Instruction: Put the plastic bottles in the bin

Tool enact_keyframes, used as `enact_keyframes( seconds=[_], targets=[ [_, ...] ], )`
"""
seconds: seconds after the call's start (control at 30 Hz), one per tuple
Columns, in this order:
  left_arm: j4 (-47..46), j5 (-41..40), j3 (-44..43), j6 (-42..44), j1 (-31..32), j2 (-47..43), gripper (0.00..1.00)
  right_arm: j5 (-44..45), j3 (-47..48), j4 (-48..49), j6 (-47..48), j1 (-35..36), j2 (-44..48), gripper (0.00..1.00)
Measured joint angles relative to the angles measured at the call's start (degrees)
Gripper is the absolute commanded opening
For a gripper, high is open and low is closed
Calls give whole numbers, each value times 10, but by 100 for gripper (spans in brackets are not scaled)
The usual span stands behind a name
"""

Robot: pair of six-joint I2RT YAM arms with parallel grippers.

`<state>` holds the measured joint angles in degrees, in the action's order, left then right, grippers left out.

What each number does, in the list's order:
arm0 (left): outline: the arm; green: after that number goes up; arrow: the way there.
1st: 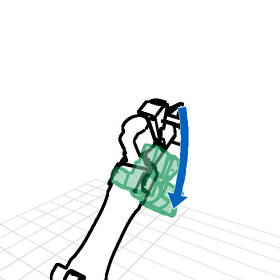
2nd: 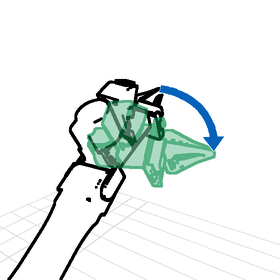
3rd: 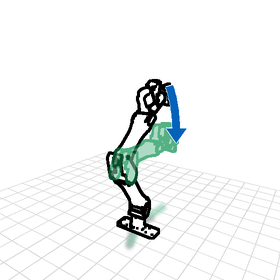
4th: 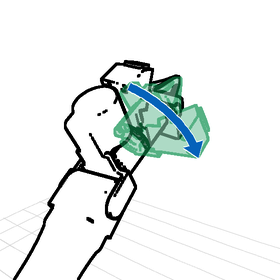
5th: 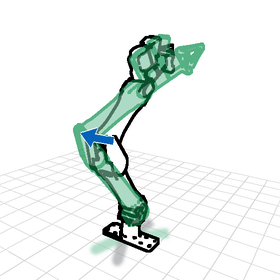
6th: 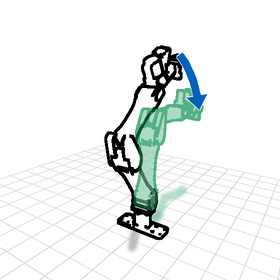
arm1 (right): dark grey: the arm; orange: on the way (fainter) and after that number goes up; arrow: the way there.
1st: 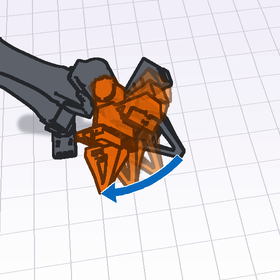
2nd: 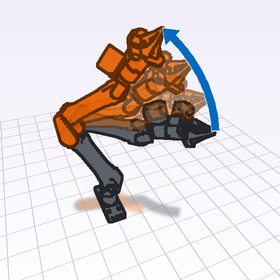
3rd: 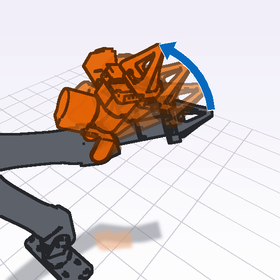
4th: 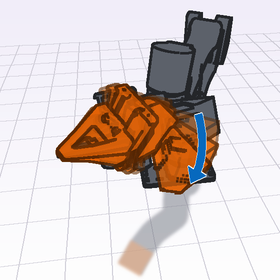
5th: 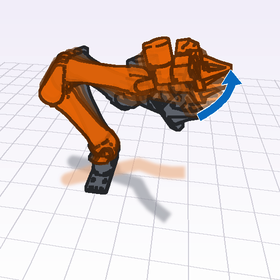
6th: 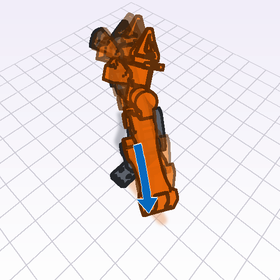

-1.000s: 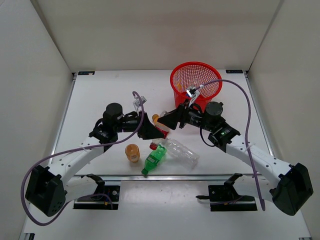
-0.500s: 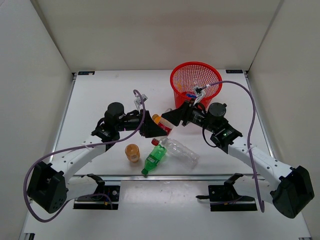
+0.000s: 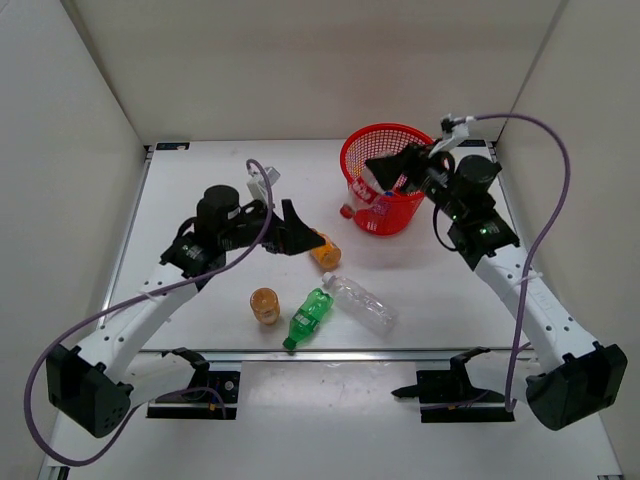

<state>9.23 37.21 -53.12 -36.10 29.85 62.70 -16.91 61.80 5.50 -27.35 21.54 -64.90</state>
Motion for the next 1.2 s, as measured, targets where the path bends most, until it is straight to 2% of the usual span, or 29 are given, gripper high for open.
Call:
enact_keyframes(
  seconds=[0.13,0.27,0.37,0.43,0.47,0.5,0.53,0.6,0.73,0.93,1.2],
  targets=[
    [174,-221,-99,64,3,14,98,58,95,-9,75,-27,-38,0],
    [291,-348,-86,93,-36,34,99,120,147,-12,139,-42,-96,0],
    [351,-405,-61,98,-42,43,99,157,169,-18,171,-50,-159,3],
    [376,-419,-50,101,-37,45,98,178,175,-27,186,-55,-200,13],
    [384,-422,-49,102,-34,46,99,185,176,-31,190,-57,-219,26],
    [390,-424,-48,103,-32,47,99,191,177,-38,194,-59,-237,43],
    [394,-426,-48,103,-30,48,98,197,177,-44,198,-60,-254,51],
    [403,-430,-48,106,-24,50,98,209,177,-61,205,-60,-280,73],
    [416,-428,-46,119,-21,51,99,227,180,-80,218,-59,-295,99],
    [428,-405,-45,146,-9,48,99,232,205,-88,233,-57,-278,99],
    [439,-371,-42,180,18,13,99,233,205,-169,254,-34,-186,99]
  ],
)
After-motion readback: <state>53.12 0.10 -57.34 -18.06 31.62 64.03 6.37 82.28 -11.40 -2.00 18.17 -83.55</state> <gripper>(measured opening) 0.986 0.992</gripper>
